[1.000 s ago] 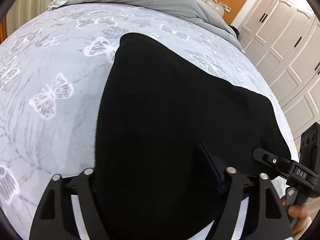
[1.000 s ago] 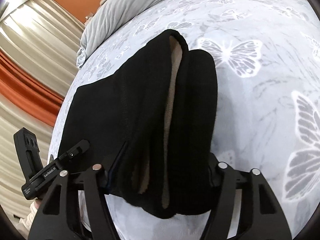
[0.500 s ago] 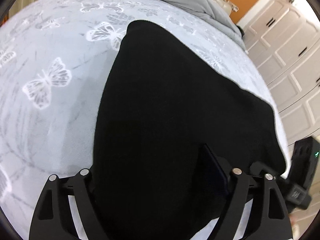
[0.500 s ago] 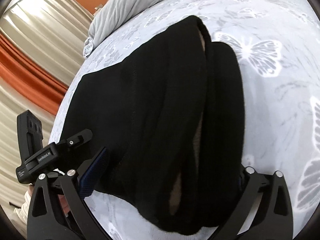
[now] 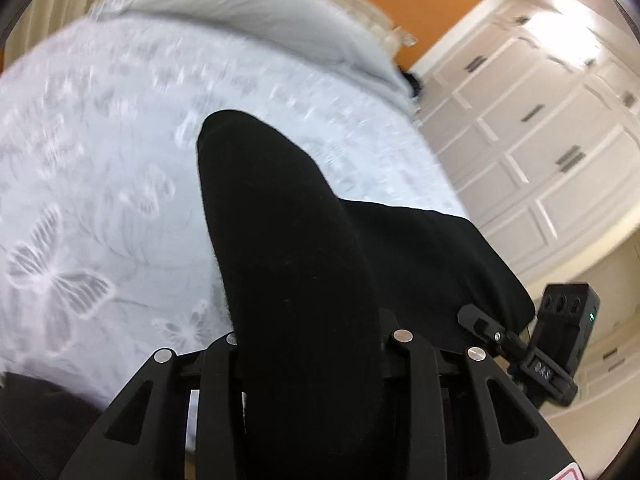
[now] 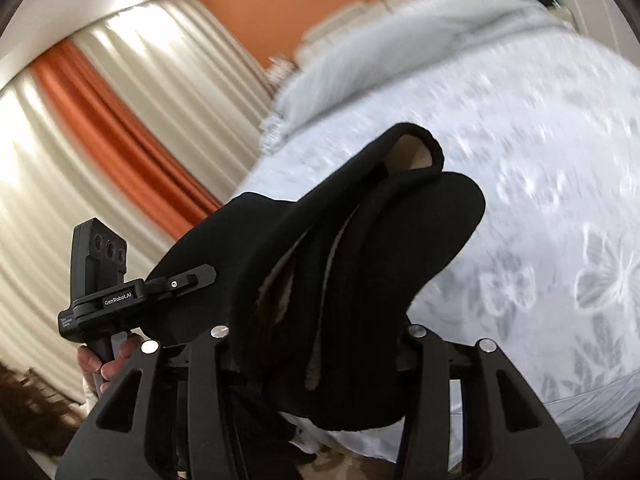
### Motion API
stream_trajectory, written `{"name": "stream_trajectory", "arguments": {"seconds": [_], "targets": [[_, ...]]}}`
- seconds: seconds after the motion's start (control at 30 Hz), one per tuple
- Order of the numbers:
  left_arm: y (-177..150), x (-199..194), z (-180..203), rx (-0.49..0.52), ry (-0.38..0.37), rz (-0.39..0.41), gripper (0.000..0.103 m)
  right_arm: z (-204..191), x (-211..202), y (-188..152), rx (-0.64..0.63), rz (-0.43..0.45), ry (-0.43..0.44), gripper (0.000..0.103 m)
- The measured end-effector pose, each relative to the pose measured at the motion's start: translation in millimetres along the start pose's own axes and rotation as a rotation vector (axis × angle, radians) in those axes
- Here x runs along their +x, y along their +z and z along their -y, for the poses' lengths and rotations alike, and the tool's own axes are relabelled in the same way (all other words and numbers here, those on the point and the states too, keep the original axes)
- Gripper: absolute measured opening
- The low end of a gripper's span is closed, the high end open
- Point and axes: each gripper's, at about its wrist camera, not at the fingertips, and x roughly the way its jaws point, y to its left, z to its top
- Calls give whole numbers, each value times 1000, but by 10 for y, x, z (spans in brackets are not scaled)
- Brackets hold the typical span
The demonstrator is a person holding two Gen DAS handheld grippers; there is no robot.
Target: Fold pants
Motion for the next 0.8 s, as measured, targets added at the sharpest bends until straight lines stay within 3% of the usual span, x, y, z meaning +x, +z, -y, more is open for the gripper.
{"name": "stream_trajectory", "arguments": {"seconds": [0.23,0.4,0.53,0.63,0.8], "targets": [[323,-1043,686,227,-34,285,30,-741,-371,808,-231,209,49,44],[964,-1396,1059,354,-28,477,30,-873,-371,1608,-304,325,93,44],[1562,-1369,1189,413,6,597,31,-774,-30,2347,-338,385,117,46],[1967,-1194,1165,435,40,667,32,-602,226,2675,-317,406,128,48],[2673,-526,766,402,57,671,36,199,1200,3143,-215,363,115,51]]}}
